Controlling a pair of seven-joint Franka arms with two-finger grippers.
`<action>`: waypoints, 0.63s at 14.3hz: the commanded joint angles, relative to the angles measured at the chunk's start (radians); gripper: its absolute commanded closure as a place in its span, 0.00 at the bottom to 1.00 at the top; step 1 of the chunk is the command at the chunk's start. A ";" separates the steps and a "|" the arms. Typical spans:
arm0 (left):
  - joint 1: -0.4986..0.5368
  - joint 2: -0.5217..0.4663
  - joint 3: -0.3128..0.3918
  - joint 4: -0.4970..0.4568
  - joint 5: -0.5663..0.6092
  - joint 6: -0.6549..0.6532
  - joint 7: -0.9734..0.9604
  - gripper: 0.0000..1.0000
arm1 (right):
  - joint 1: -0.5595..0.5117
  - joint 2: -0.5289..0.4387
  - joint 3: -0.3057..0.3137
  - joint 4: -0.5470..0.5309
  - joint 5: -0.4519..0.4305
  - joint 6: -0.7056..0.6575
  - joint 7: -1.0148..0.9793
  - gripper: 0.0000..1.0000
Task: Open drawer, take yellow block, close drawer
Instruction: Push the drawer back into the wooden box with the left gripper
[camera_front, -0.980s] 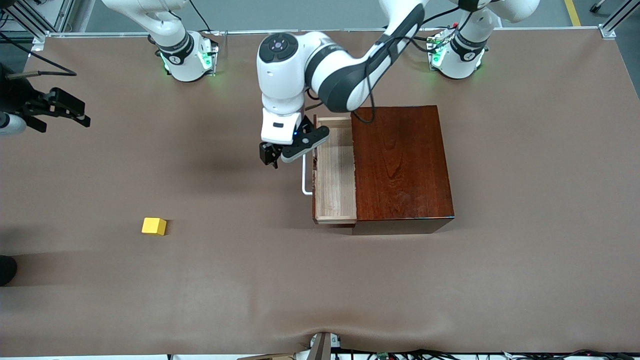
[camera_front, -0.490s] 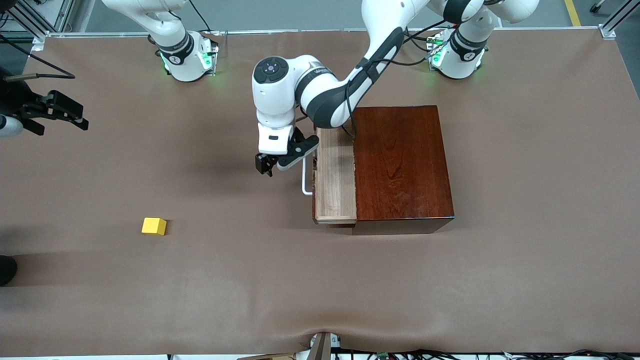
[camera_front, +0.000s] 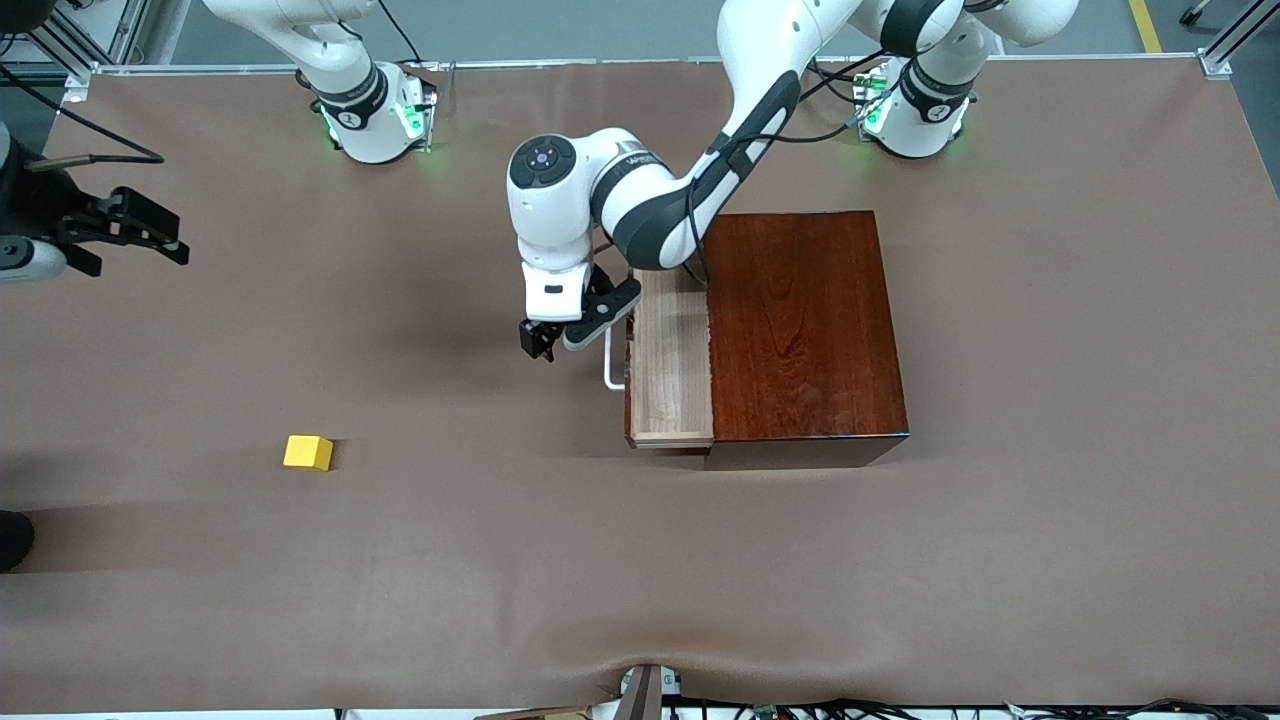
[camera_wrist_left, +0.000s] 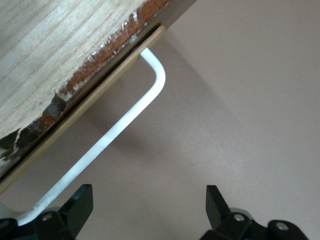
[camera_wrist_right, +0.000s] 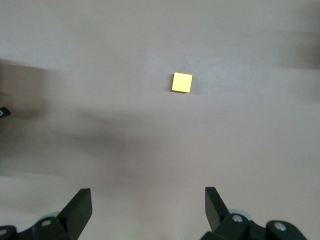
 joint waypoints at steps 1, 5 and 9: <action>-0.009 0.026 0.012 0.032 0.018 -0.018 -0.020 0.00 | 0.009 0.003 -0.002 0.013 -0.012 -0.003 -0.001 0.00; 0.007 0.026 0.012 0.030 0.018 -0.044 -0.019 0.00 | 0.009 0.000 -0.002 0.013 -0.012 -0.023 -0.001 0.00; 0.020 0.023 0.012 0.027 0.018 -0.087 -0.019 0.00 | 0.009 -0.002 -0.002 0.015 -0.012 -0.024 -0.001 0.00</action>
